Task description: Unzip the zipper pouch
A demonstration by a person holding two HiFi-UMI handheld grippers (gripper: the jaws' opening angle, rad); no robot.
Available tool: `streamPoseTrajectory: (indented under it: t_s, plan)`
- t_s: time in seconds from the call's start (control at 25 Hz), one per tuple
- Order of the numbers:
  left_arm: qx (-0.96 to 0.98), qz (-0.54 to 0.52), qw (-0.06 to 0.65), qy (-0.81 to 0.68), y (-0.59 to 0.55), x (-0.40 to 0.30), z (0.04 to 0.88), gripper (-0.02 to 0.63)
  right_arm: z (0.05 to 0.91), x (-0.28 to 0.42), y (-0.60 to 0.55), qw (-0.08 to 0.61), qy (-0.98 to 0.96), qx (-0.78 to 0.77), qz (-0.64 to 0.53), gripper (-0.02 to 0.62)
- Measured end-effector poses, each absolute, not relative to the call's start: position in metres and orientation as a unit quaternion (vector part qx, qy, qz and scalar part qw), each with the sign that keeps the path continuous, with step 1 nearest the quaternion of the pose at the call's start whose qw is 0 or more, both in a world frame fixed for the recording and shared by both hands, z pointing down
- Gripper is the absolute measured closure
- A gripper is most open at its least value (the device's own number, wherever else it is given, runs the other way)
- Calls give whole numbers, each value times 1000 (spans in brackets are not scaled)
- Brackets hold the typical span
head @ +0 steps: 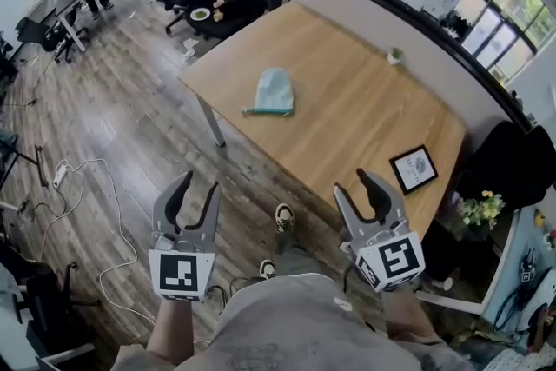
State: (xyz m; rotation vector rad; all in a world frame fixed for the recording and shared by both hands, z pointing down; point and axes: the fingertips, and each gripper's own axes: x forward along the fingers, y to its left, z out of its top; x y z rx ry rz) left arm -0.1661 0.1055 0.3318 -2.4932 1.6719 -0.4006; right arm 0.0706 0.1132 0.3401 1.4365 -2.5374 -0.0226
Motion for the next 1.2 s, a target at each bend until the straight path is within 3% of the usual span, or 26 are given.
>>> streamPoseTrajectory:
  t_s: [0.64,1.2]
  plan:
    - [-822,-154,31,547,-76,-126,336,426,360,86,-80,133,-880,456,21,428]
    - [-808,-186,16,559,-147,-119,345,426,361,96,-168,124,-887,443,39,428]
